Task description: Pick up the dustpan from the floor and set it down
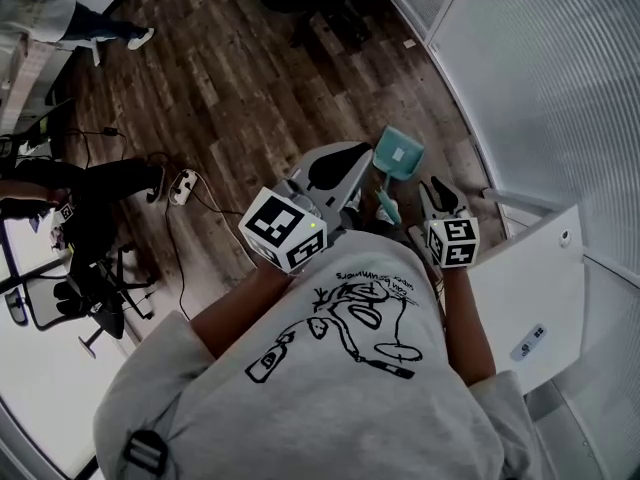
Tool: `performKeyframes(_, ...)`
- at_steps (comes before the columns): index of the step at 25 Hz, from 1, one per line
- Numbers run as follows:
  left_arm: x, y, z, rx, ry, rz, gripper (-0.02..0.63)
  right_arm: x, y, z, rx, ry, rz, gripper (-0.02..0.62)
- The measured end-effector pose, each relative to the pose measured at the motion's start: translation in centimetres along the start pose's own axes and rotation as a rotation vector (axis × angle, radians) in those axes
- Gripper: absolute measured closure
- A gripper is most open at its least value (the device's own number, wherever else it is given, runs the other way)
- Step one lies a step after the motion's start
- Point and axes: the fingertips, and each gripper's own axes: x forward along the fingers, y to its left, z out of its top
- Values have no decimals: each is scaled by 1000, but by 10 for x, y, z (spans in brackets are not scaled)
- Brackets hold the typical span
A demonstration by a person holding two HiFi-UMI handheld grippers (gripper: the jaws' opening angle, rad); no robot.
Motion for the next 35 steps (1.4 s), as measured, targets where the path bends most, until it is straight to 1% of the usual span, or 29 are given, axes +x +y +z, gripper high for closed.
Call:
performKeyframes(4, 6, -4, 6, 8, -9, -12, 603, -23, 1, 40, -47, -64, -29, 513)
performKeyframes(6, 9, -5, 8, 12, -10, -17, 603, -35, 3, 61, -47, -105, -41, 523)
performKeyframes(11, 13, -5, 16, 23, -21, -25, 603, -63, 11, 111, -4, -198, -56, 541)
performKeyframes(19, 21, -4, 25, 34, -30, -32, 603, -113, 19, 183, -48, -328, -86, 552)
performKeyframes(25, 27, -6, 31, 41, -46, -46, 604, -134, 18, 206, -79, -389, -100, 563)
performKeyframes(35, 34, -4, 38, 48, -55, -50, 603, -140, 9, 220, -101, -410, -132, 572)
